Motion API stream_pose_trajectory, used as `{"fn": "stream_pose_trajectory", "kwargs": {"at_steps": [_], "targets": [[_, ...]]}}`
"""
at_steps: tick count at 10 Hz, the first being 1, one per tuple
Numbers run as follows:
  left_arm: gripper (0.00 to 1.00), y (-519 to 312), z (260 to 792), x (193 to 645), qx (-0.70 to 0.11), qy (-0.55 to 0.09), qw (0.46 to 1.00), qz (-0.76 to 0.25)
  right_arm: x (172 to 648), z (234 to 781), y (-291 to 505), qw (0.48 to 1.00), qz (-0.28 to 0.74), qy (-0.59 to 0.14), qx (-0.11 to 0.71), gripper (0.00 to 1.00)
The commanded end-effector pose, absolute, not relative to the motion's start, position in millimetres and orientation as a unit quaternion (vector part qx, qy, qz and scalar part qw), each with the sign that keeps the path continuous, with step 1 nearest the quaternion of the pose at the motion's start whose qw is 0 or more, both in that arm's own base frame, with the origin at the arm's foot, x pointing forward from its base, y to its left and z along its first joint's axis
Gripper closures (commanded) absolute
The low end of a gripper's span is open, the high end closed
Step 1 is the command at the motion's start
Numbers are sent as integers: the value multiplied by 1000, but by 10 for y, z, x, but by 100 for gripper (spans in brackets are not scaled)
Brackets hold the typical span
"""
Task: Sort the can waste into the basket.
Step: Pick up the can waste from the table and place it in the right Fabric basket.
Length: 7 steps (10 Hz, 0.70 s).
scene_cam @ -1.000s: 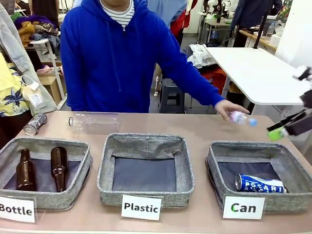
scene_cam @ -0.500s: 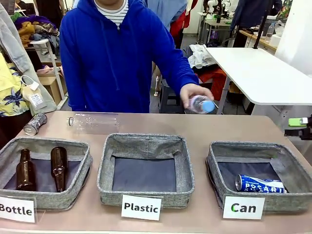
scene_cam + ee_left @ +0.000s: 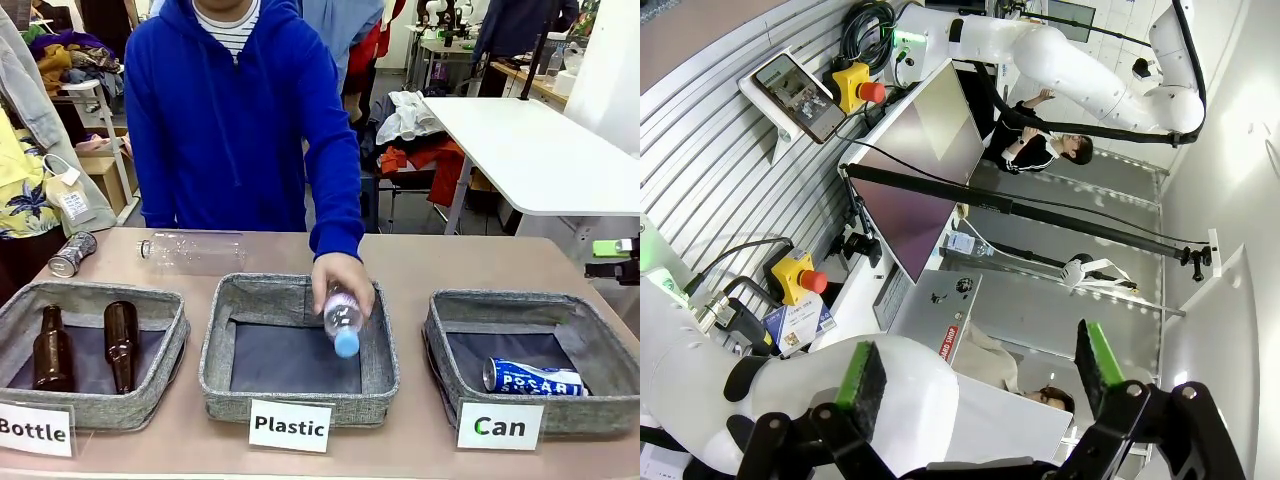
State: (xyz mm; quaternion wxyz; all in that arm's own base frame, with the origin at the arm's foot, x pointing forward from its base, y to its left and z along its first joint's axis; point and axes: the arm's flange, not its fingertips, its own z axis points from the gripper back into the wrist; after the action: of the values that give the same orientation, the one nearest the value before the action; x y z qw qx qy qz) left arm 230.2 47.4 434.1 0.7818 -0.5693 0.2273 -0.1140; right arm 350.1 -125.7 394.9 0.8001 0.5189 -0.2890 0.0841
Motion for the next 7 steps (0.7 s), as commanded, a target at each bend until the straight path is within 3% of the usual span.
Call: {"fn": "stream_pose_trajectory", "kwargs": {"at_steps": [1, 7], "targets": [[0, 470, 4366, 2309, -577, 223, 777, -119, 3489, 3954, -1255, 797, 96, -296, 518, 0], [0, 470, 4366, 2309, -577, 223, 777, -119, 3489, 3954, -1255, 797, 96, -296, 518, 0]]}}
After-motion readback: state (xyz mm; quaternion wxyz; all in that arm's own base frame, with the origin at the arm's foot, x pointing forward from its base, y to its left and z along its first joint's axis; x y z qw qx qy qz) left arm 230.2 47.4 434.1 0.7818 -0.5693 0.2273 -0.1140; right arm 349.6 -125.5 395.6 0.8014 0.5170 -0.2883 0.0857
